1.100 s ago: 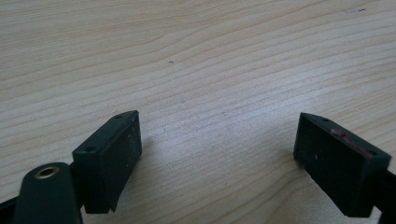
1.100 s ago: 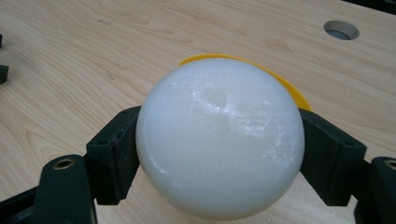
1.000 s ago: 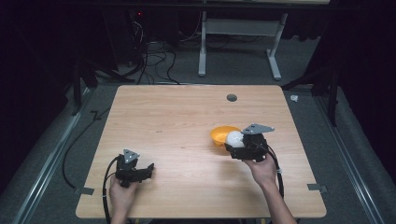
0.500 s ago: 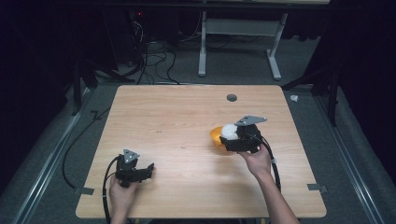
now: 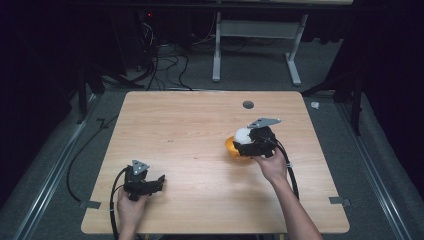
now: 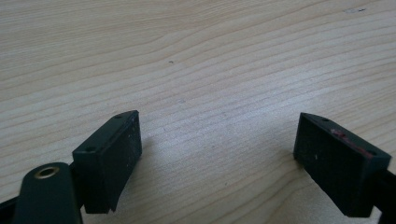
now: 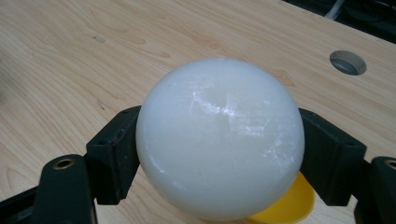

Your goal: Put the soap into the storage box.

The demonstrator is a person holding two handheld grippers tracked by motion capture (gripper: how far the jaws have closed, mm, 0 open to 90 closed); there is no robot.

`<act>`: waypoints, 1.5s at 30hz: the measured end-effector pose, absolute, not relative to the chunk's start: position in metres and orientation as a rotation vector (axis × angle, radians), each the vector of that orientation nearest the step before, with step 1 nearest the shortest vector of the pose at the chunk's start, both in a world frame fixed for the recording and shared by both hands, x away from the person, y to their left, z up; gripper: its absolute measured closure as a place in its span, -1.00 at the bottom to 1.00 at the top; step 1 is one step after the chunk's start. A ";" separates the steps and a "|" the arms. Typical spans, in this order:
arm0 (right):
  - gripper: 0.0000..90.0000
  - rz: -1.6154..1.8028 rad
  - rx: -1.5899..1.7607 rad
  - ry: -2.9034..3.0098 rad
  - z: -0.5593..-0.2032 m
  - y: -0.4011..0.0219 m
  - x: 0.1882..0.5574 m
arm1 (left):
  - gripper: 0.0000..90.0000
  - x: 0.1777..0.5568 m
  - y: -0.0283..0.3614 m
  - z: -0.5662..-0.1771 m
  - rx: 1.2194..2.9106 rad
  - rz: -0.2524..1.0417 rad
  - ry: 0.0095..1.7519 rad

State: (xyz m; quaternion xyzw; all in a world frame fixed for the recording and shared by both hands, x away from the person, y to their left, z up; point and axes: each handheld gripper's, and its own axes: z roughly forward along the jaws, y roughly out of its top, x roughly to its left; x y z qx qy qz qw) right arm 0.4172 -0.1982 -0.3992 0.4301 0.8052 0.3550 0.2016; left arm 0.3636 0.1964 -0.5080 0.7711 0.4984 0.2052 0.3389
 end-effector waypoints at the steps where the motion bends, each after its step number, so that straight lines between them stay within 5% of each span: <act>1: -0.48 0.987 1.203 2.250 -0.400 -0.198 0.418 | -0.65 0.364 0.196 -0.508 2.008 0.535 1.298; 45: -0.49 0.897 1.355 2.286 -0.444 -0.202 0.447 | -0.65 0.364 0.196 -0.508 2.010 0.537 1.297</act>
